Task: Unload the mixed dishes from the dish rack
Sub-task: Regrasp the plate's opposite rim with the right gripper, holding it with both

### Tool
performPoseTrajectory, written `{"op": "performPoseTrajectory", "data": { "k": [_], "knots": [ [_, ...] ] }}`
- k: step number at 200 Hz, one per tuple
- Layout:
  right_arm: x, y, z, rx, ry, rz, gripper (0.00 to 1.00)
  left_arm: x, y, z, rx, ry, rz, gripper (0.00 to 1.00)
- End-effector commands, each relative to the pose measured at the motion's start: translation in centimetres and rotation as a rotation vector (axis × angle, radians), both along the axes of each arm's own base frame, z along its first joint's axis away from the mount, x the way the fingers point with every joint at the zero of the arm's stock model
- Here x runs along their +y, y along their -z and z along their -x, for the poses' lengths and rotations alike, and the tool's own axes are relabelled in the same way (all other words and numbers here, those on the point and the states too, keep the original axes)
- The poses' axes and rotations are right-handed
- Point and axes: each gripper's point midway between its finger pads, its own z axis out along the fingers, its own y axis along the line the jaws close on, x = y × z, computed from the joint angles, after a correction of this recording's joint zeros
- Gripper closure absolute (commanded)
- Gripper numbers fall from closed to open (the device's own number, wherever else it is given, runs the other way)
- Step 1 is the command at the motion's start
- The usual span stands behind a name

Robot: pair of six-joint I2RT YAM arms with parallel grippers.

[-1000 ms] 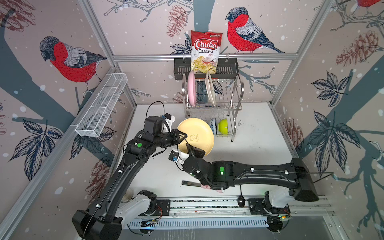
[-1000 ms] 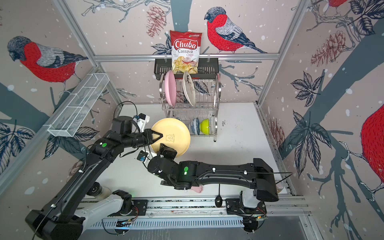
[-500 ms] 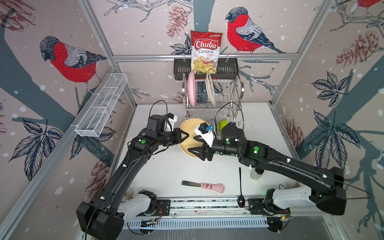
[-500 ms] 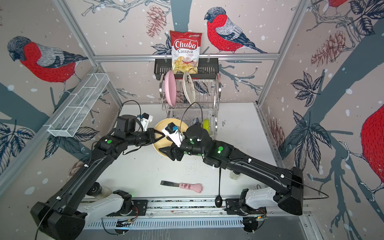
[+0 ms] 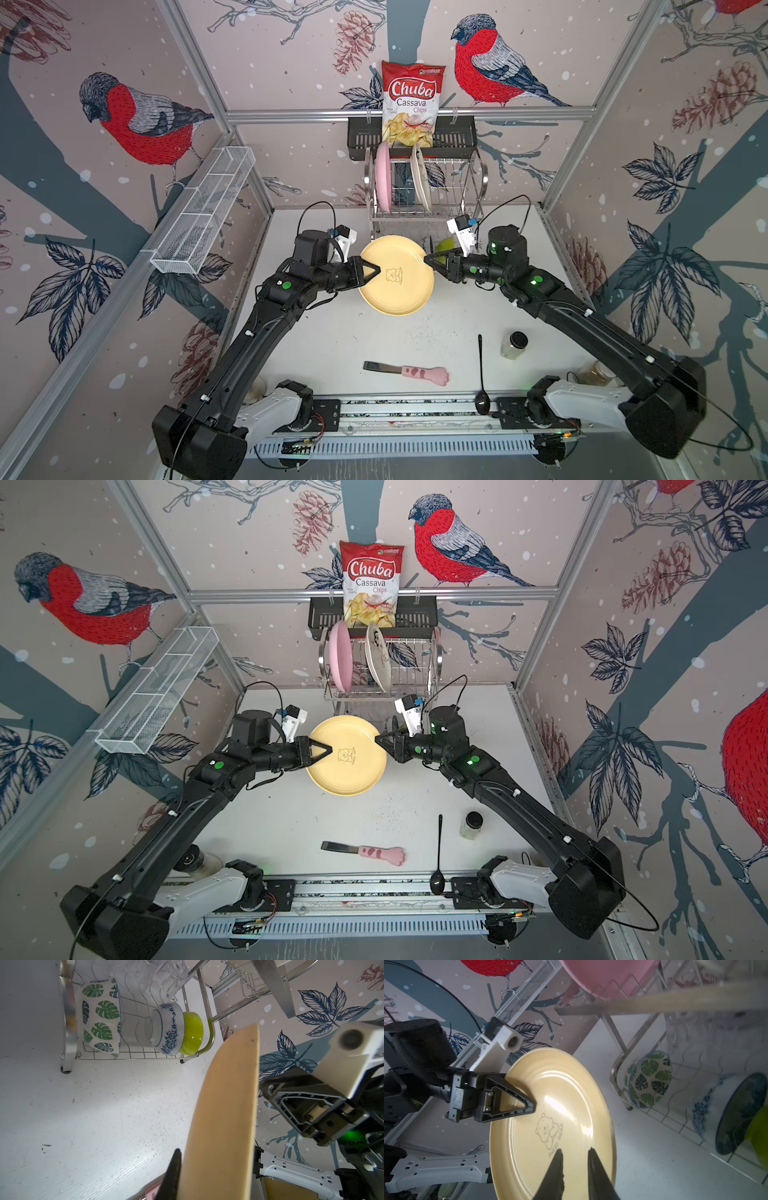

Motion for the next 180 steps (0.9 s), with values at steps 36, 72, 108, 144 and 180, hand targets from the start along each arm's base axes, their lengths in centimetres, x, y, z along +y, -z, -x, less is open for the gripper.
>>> {"op": "performPoseTrajectory", "data": {
  "k": [36,72,108,144,180],
  "knots": [
    [0.5,1.6,0.4,0.101,-0.037,-0.010,0.80,-0.4,-1.0,-0.7,-0.060,0.020,0.035,1.00],
    [0.7,3.2,0.0,0.124,-0.027,0.021,0.78,-0.3,-0.9,-0.8,-0.060,0.019,0.039,1.00],
    [-1.7,1.0,-1.0,0.021,0.077,0.069,0.63,0.3,-0.9,-0.9,-0.056,0.007,0.038,1.00],
    [-4.4,0.4,-2.0,-0.025,0.194,0.065,0.44,1.2,-0.9,-0.9,-0.057,-0.007,0.040,1.00],
    [-2.2,1.0,-1.4,0.029,0.116,0.031,0.41,1.5,-0.8,-1.0,-0.054,-0.017,0.043,1.00]
  ]
}}
